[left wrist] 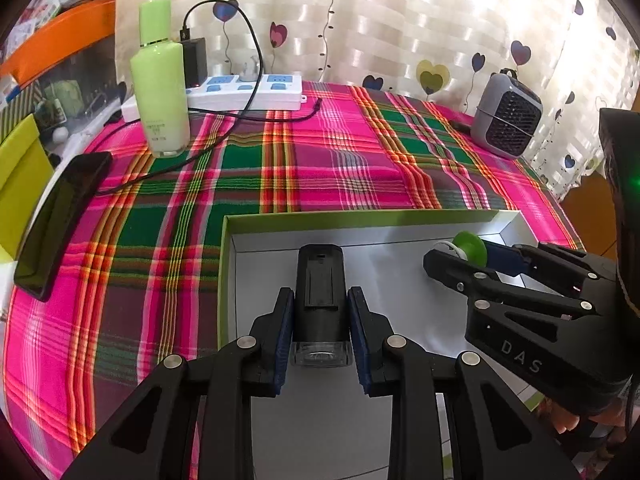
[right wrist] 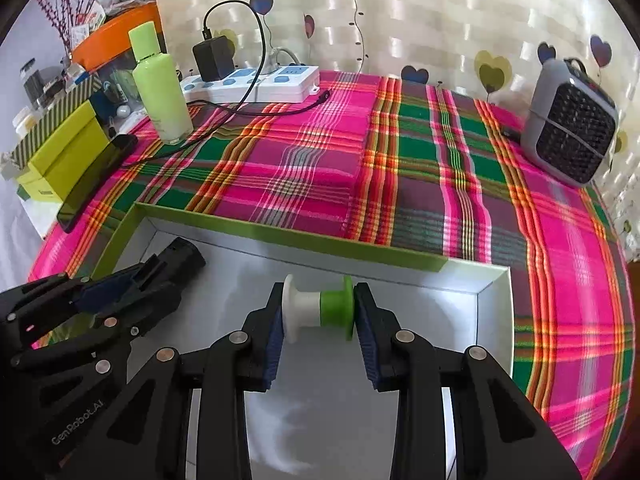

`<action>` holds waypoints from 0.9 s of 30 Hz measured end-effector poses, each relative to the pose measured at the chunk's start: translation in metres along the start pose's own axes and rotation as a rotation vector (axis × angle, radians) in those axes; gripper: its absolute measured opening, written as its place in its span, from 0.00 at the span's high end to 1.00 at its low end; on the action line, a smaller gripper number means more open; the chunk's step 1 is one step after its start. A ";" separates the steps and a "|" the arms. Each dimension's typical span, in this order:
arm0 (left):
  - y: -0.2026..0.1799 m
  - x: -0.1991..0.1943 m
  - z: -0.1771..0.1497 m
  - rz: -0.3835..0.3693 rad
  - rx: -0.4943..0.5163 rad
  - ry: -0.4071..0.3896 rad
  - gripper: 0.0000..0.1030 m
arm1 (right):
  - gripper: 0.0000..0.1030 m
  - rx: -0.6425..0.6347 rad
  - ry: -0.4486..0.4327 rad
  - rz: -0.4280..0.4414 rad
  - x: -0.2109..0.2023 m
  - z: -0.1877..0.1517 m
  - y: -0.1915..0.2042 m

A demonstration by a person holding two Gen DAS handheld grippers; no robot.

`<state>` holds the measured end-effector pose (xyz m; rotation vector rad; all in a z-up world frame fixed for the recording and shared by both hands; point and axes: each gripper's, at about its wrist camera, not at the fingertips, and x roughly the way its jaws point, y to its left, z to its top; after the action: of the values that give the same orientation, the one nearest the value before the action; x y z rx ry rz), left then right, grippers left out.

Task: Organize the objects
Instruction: 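Open the left tool to drop the black device while the right tool releases the spool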

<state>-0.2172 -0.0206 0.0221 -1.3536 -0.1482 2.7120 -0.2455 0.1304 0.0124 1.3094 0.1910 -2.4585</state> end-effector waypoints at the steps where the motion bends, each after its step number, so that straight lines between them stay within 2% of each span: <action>1: -0.001 0.000 0.000 0.005 0.002 0.000 0.76 | 0.66 -0.002 0.000 -0.004 0.001 0.001 0.001; 20: -0.005 0.005 0.002 0.031 0.016 0.000 0.74 | 0.66 0.021 0.011 -0.007 0.006 0.003 -0.003; 22: -0.005 0.005 0.003 0.039 0.019 -0.001 0.71 | 0.64 0.022 0.011 -0.008 0.005 0.002 -0.003; 24: -0.004 0.004 0.002 0.038 0.019 -0.005 0.66 | 0.55 0.032 0.011 -0.008 0.005 0.002 -0.004; 27: -0.003 0.002 0.002 0.014 0.012 -0.001 0.63 | 0.48 0.050 0.004 0.006 0.003 0.002 -0.006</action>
<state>-0.2198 -0.0172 0.0225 -1.3549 -0.1223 2.7204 -0.2503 0.1349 0.0111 1.3335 0.1267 -2.4710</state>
